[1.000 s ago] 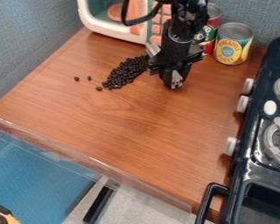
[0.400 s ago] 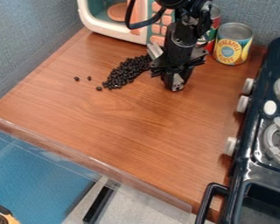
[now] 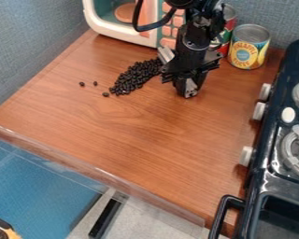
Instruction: Sweep into pile
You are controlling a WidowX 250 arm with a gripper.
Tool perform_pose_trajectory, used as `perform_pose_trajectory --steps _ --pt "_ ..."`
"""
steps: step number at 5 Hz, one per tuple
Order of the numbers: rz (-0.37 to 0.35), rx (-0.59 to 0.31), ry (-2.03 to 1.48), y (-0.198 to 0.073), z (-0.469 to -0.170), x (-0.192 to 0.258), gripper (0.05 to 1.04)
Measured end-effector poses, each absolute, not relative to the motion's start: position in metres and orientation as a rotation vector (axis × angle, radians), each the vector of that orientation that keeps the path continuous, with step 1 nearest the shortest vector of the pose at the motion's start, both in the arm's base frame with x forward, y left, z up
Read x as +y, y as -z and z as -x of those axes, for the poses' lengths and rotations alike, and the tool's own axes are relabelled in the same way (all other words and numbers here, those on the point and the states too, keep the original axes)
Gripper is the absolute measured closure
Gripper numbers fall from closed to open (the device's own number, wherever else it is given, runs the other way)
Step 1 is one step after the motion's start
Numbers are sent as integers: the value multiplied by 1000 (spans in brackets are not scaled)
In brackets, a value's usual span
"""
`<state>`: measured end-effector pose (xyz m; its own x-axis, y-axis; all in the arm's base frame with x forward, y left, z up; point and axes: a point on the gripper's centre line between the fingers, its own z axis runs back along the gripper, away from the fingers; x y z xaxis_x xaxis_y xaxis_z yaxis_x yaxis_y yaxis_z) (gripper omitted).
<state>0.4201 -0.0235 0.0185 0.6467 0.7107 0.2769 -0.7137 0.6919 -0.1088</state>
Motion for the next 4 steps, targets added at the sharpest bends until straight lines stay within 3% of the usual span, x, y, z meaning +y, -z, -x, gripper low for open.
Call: perform_pose_trajectory --steps 4 --pt "29 -285 -898 -26 -394 -2 697"
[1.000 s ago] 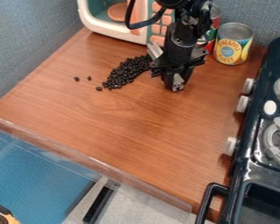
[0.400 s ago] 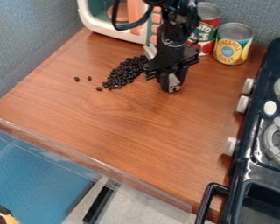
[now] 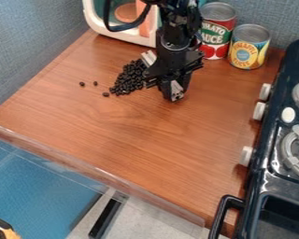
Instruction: Sweep into pile
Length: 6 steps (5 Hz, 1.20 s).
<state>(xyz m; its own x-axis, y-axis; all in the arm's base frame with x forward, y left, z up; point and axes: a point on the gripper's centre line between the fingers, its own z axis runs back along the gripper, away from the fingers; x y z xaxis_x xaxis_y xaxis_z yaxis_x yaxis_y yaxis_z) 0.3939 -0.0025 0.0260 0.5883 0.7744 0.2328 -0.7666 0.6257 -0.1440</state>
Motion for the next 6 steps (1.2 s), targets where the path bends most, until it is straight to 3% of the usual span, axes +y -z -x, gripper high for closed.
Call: perform_pose_trajectory --steps 2,6 --pt "8 -290 -898 -22 -381 1 697" --pt "41 -325 -874 -40 -399 -8 697"
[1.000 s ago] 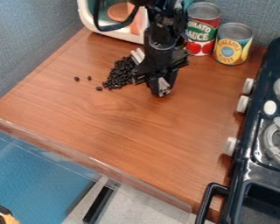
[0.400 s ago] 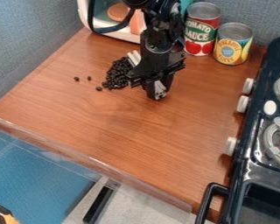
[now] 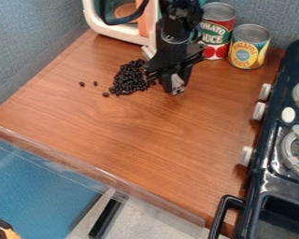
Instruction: Sweep into pile
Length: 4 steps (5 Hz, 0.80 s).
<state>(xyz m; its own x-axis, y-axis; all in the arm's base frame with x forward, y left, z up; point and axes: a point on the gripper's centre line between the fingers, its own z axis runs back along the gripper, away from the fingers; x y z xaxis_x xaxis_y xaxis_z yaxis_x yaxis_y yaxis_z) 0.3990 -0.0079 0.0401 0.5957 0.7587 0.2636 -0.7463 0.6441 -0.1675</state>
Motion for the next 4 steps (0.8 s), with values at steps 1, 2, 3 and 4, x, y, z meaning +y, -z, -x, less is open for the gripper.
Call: perform_pose_trajectory --steps 1,2,3,4 --pt "45 -336 -856 -44 -402 -15 697" --pt "46 -342 -848 -44 -403 -15 697" --pt "43 -326 -827 -37 -404 -16 697" --pt "39 -318 -820 -33 -406 -16 697"
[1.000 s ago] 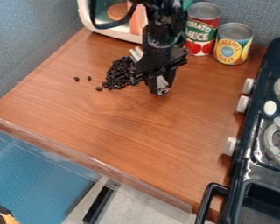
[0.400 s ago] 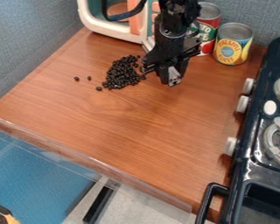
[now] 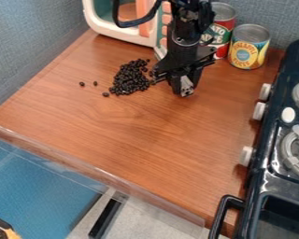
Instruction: Sweep into pile
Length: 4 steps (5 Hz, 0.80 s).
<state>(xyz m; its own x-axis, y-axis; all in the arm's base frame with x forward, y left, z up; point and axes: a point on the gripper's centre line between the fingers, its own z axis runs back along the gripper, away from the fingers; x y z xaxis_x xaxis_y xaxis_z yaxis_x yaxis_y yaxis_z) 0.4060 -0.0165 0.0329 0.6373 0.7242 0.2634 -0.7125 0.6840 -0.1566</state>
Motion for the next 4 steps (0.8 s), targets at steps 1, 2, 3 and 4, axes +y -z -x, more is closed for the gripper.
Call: perform_pose_trajectory --steps 1,2,3,4 --pt "33 -308 -819 -29 -405 -16 697" --pt "29 -298 -817 -26 -404 -16 697" --pt "24 -289 -804 -26 -403 -17 697" --pt "23 -288 -794 -26 -403 -18 697"
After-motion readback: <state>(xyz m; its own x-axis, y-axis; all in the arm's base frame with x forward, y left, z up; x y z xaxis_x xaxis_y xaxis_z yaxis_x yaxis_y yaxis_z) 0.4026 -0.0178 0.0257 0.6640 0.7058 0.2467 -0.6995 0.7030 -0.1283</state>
